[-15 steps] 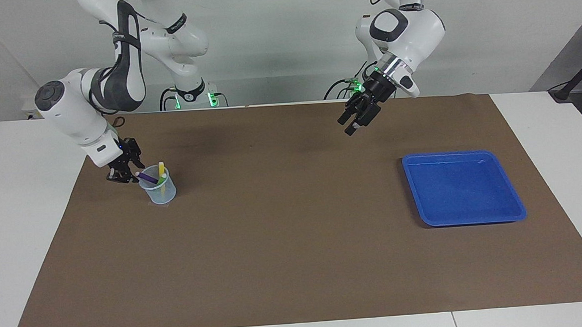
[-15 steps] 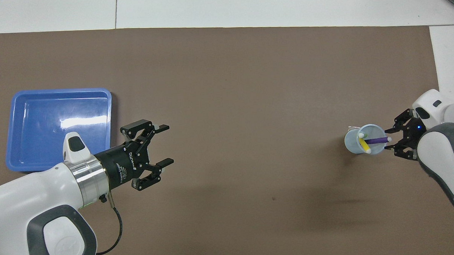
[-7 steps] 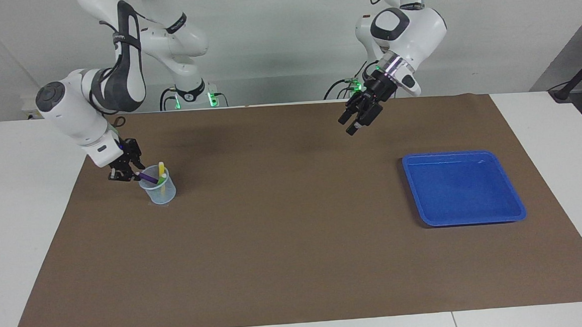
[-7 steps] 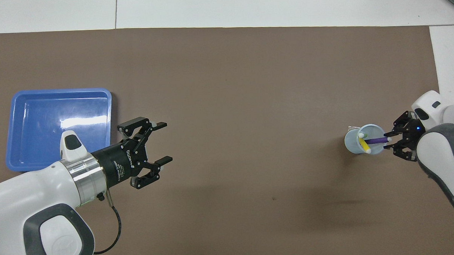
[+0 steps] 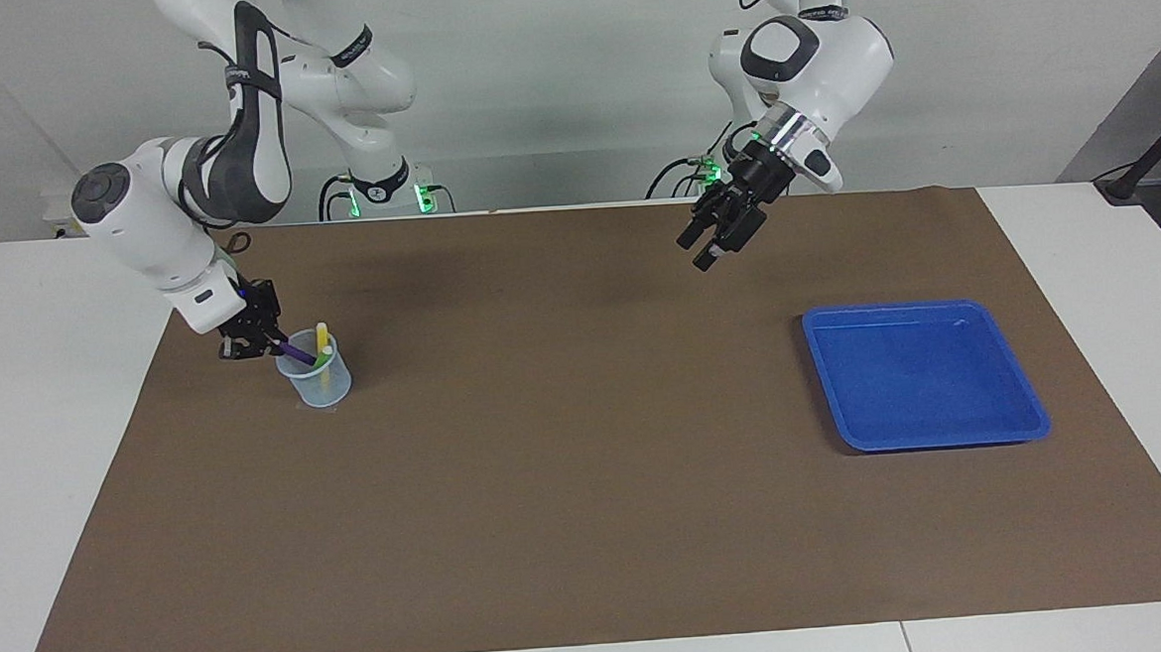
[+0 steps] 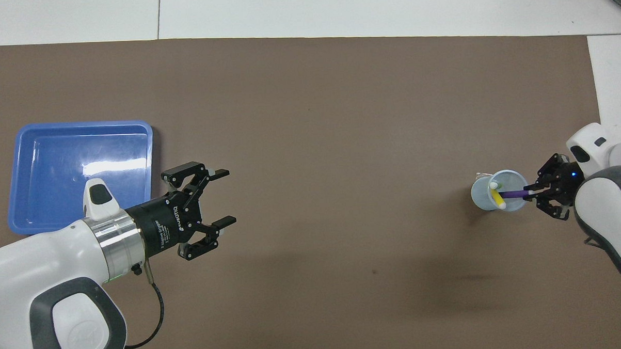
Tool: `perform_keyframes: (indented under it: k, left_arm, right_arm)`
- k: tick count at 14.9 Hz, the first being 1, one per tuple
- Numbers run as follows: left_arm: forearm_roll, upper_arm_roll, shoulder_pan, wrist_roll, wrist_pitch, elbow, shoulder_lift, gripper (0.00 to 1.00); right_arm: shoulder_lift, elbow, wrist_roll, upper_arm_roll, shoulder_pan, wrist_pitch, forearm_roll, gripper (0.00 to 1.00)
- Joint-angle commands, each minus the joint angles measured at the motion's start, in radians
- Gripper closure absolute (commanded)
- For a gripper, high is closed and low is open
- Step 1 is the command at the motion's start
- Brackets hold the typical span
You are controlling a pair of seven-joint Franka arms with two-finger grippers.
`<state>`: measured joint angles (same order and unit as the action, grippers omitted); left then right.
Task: Right arm passes pens to left for tray arrangement
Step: 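Grasp the purple pen in the cup with the right gripper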
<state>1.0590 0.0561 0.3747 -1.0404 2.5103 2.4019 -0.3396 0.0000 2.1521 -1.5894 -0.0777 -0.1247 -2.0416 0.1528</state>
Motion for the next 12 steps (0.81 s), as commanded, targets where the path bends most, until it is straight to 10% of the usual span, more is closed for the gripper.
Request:
perform_keyframes:
  k: [1,12]
  left_arm:
    - [0.006,0.002,-0.062,0.008,-0.108,-0.036,0.005,0.08]
    - [-0.011,0.011,-0.099,-0.072,-0.245,-0.081,0.007,0.08]
  right_arm:
    - [0.008,-0.070,0.035,0.007,-0.009,0.090,0.036,1.00]
    - [-0.017,-0.368,0.100,0.009,-0.012,0.469,0.016,1.00]
